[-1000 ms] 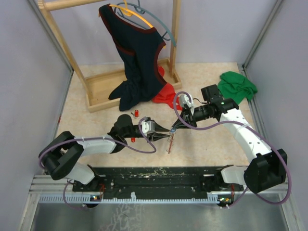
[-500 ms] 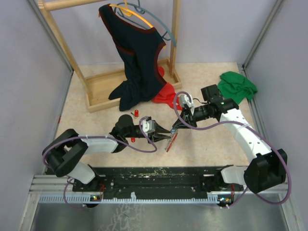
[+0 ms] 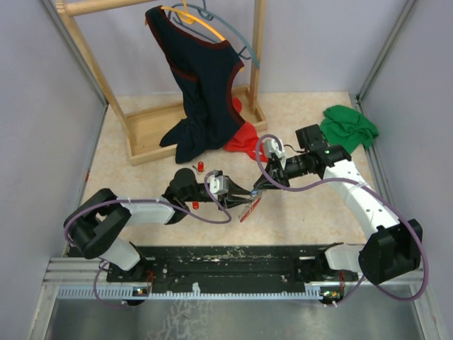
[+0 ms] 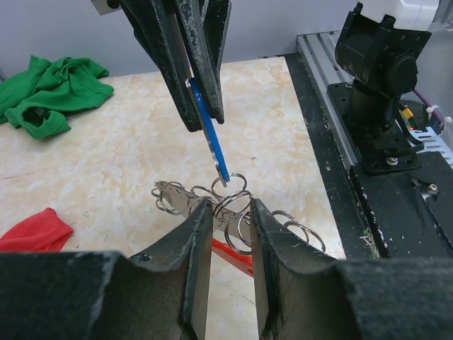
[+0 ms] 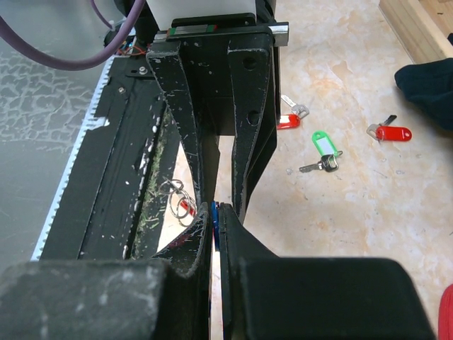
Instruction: Remove the keys from the keyring
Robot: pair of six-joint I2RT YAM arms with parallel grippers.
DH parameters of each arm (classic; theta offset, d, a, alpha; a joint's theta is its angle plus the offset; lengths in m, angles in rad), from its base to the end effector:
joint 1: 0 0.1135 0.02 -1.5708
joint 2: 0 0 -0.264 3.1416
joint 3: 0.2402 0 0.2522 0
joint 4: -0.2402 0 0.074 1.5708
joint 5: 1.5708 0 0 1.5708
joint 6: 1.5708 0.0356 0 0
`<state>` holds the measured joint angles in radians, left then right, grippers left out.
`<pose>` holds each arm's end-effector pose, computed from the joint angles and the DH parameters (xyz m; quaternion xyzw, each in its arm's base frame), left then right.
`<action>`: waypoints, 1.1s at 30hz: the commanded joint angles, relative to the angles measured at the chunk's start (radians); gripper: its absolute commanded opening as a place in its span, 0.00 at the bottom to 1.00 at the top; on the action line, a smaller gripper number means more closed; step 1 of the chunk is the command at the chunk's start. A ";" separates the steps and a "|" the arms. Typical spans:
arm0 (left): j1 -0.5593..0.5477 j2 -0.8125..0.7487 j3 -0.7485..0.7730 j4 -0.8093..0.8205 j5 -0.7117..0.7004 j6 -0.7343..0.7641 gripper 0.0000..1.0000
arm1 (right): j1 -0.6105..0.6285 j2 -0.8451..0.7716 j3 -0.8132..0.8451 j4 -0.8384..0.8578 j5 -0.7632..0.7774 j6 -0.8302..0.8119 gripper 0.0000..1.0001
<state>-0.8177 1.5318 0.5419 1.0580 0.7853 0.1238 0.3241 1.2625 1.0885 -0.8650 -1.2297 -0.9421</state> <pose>0.1822 -0.2312 0.2122 0.5353 0.4352 -0.4752 0.5461 0.2122 0.1067 0.3077 -0.5885 0.5457 0.4649 0.3737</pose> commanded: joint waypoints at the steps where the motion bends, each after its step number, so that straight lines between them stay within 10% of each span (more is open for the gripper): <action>1: -0.004 0.010 0.028 0.028 0.013 -0.010 0.33 | -0.008 -0.028 0.041 0.006 -0.060 -0.019 0.00; 33: -0.007 0.024 0.034 0.017 0.036 -0.039 0.21 | -0.009 -0.031 0.045 0.004 -0.053 -0.018 0.00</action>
<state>-0.8185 1.5452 0.5575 1.0546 0.7914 0.1051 0.3241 1.2625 1.0885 -0.8654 -1.2350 -0.9421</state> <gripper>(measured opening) 0.202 0.014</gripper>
